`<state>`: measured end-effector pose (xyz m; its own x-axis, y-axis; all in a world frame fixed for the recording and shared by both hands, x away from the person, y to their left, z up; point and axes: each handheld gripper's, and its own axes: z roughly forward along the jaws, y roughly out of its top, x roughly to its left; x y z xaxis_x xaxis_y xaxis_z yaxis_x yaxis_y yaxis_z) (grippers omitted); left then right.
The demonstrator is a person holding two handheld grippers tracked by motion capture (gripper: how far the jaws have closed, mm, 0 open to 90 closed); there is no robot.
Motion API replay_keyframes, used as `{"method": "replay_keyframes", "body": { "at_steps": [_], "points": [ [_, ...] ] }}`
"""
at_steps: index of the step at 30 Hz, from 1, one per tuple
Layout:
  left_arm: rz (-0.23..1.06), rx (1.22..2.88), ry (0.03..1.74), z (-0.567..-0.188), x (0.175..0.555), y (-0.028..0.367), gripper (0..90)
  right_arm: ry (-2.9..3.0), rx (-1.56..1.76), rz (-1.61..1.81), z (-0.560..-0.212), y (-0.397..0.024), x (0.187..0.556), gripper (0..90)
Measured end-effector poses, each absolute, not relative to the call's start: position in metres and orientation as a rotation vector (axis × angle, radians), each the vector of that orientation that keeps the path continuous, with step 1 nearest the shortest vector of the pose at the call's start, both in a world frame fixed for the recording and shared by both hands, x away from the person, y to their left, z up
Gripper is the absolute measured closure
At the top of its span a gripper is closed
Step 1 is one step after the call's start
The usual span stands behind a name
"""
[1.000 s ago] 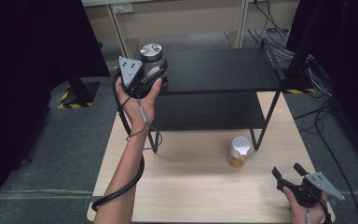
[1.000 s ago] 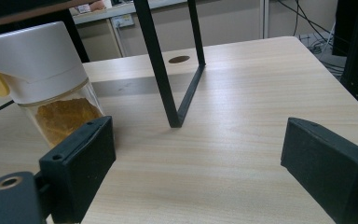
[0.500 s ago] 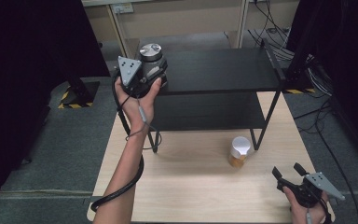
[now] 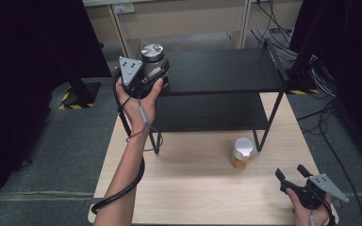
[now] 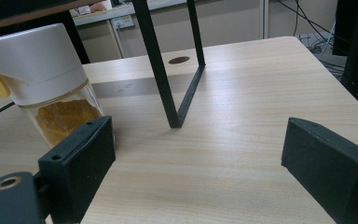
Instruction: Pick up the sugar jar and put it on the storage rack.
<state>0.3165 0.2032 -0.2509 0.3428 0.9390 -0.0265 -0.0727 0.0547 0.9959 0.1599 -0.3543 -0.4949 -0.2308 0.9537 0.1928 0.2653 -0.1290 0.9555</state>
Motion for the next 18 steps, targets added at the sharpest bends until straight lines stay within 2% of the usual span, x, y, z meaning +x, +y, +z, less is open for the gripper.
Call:
{"method": "replay_keyframes", "body": {
  "at_steps": [7, 18],
  "points": [
    [1.013, 1.226, 0.896, -0.2538, 0.313, 0.1998, 10.0, 1.512, 1.389, 1.397, -0.4948, -0.3541, 0.1599, 9.8],
    [1.034, 1.224, 0.866, -0.2574, 0.3131, 0.1994, 4.6, 1.509, 1.389, 1.398, -0.495, -0.3539, 0.1597, 9.8]
  ]
}}
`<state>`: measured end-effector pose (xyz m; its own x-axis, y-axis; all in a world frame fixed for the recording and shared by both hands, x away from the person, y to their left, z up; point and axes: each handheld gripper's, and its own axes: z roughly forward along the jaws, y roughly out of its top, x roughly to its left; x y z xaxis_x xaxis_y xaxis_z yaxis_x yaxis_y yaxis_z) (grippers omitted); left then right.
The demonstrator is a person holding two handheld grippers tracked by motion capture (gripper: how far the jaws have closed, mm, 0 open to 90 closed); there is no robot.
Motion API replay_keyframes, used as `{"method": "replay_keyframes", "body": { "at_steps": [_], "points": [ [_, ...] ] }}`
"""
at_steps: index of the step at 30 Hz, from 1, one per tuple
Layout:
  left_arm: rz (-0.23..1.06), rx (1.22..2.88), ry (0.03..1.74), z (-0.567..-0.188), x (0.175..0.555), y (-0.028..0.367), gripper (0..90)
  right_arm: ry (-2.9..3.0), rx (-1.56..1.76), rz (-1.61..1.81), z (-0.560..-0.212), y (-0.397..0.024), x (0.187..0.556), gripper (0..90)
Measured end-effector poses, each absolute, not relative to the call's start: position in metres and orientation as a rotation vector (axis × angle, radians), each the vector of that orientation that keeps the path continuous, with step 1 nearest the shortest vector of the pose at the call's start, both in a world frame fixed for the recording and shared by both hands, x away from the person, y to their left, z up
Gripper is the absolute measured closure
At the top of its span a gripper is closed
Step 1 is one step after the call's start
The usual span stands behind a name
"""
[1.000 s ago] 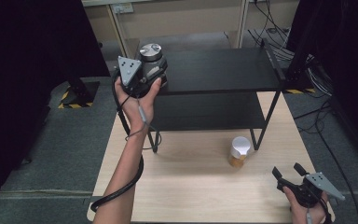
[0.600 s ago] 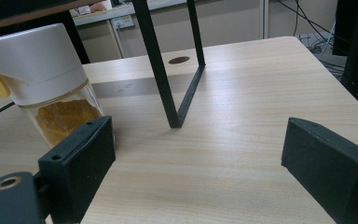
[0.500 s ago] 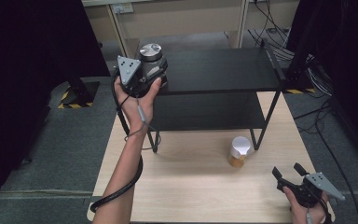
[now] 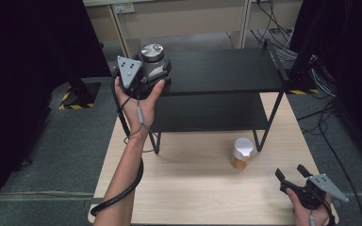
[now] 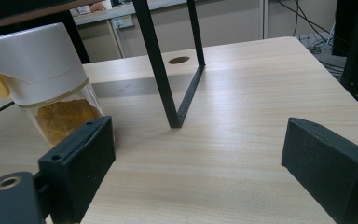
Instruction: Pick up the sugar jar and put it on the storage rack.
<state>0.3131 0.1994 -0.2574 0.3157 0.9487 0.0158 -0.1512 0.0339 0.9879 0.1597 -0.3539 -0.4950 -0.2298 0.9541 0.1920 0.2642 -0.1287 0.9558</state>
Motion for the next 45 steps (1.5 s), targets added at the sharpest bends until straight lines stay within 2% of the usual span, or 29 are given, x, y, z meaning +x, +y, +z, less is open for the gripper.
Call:
{"method": "replay_keyframes", "body": {
  "at_steps": [24, 45],
  "points": [
    [1.072, 1.221, 0.831, -0.27, 0.3, 0.2, 2.7, 1.509, 1.387, 1.397, -0.495, -0.353, 0.16, 9.8],
    [1.086, 1.204, 0.794, -0.299, 0.284, 0.201, 2.3, 1.509, 1.385, 1.395, -0.495, -0.353, 0.159, 9.8]
  ]
}}
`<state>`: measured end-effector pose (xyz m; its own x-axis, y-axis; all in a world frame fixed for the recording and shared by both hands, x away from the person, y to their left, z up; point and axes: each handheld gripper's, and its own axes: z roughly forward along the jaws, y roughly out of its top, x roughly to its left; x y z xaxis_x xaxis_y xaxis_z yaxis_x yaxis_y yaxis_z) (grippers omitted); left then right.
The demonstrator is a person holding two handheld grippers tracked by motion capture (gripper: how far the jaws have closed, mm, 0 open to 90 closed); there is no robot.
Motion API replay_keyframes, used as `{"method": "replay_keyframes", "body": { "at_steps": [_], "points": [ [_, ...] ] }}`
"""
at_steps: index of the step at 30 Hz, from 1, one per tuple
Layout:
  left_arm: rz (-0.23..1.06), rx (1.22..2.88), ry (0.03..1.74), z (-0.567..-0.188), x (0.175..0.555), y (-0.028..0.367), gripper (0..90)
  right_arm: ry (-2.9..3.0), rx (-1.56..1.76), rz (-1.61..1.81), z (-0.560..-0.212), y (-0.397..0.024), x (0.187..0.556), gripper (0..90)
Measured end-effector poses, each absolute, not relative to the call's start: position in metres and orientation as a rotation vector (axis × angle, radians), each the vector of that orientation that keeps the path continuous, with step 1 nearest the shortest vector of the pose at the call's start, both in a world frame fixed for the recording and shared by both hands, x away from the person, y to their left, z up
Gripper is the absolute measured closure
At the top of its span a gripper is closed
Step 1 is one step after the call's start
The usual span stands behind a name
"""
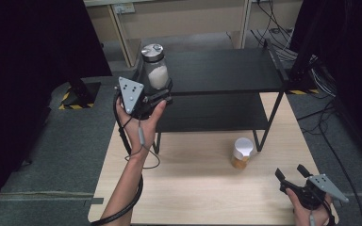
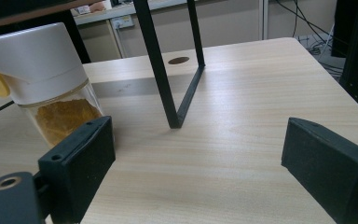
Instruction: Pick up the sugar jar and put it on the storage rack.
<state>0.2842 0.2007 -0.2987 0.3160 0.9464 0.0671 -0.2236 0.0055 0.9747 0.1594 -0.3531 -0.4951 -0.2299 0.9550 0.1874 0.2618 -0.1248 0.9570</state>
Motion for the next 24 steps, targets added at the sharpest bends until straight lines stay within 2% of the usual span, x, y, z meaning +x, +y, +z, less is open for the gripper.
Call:
{"method": "replay_keyframes", "body": {
  "at_steps": [24],
  "points": [
    [1.099, 1.178, 0.749, -0.324, 0.267, 0.203, 1.8, 1.509, 1.383, 1.395, -0.495, -0.353, 0.159, 9.7]
  ]
}}
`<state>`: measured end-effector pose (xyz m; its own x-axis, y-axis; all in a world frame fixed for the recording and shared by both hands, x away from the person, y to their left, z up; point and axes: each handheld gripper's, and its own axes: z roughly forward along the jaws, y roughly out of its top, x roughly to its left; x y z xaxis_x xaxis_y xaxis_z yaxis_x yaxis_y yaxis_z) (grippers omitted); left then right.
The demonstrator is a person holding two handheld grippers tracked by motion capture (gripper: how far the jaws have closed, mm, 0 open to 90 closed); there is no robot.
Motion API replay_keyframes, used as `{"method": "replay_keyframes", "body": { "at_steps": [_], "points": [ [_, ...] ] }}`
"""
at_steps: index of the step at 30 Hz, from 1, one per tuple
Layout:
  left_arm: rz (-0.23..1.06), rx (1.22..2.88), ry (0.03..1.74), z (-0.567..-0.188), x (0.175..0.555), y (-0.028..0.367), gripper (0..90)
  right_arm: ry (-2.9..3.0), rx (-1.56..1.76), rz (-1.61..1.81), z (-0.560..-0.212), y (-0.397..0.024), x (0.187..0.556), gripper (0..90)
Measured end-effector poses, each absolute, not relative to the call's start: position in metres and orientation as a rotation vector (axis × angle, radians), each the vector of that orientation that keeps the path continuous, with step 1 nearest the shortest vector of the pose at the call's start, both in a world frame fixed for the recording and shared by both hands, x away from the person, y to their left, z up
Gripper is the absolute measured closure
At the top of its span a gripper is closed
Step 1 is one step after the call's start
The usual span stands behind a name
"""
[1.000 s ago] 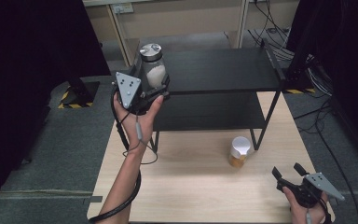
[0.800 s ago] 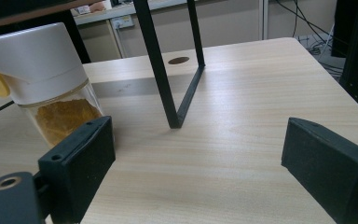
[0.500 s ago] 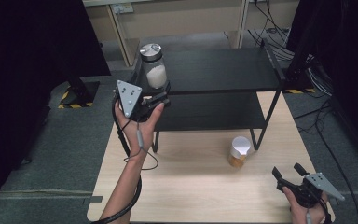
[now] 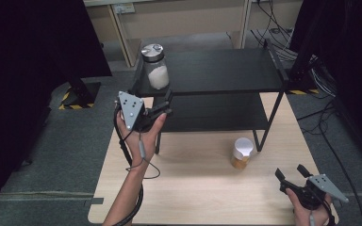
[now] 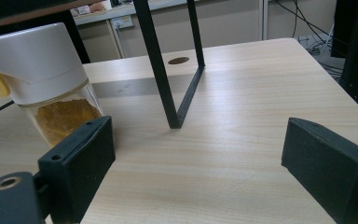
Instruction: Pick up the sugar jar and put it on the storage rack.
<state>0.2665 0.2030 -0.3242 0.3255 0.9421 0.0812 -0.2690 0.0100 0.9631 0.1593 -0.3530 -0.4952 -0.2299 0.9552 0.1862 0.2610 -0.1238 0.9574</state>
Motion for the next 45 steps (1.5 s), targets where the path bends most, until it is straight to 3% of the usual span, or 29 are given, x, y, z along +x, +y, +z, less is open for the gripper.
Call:
{"method": "replay_keyframes", "body": {
  "at_steps": [45],
  "points": [
    [1.046, 1.188, 0.741, -0.389, 0.237, 0.203, 1.2, 1.508, 1.385, 1.395, -0.495, -0.353, 0.159, 9.6]
  ]
}}
